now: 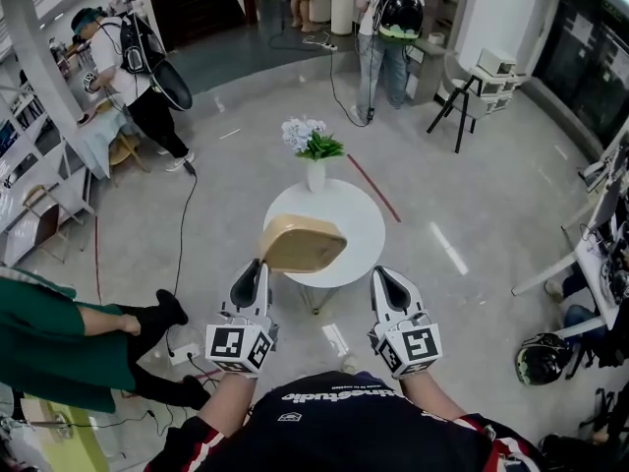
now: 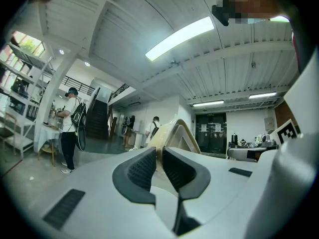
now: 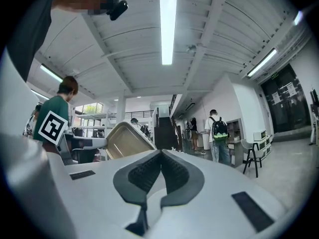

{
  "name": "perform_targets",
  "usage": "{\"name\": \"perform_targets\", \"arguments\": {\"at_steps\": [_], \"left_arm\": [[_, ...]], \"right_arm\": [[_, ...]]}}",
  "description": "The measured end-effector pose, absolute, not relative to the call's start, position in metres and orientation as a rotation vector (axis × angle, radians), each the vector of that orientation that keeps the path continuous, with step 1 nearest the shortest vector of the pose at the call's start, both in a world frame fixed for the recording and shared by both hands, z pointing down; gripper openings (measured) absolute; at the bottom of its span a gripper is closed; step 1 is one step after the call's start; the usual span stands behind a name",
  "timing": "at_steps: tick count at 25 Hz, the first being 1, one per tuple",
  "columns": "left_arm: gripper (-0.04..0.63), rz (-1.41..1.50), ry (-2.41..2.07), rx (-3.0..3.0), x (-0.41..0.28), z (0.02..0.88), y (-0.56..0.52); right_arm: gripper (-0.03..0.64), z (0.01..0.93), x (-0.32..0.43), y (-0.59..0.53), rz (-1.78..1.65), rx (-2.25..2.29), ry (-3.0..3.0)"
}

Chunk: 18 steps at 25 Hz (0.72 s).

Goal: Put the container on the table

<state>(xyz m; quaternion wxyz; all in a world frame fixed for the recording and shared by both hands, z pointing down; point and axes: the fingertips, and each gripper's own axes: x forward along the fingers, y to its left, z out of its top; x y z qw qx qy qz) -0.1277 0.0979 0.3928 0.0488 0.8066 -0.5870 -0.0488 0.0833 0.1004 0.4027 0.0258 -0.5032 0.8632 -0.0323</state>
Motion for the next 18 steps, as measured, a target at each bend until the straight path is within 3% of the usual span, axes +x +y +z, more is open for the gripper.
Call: {"name": "perform_targets", "arguments": {"at_steps": [18], "left_arm": [[0.055,-0.099,-1.889,2.346,-0.077,0.398,0.055]], "right_arm": [[0.015,0.411,0.127,0.051,-0.154,-1.327,2.747]]}}
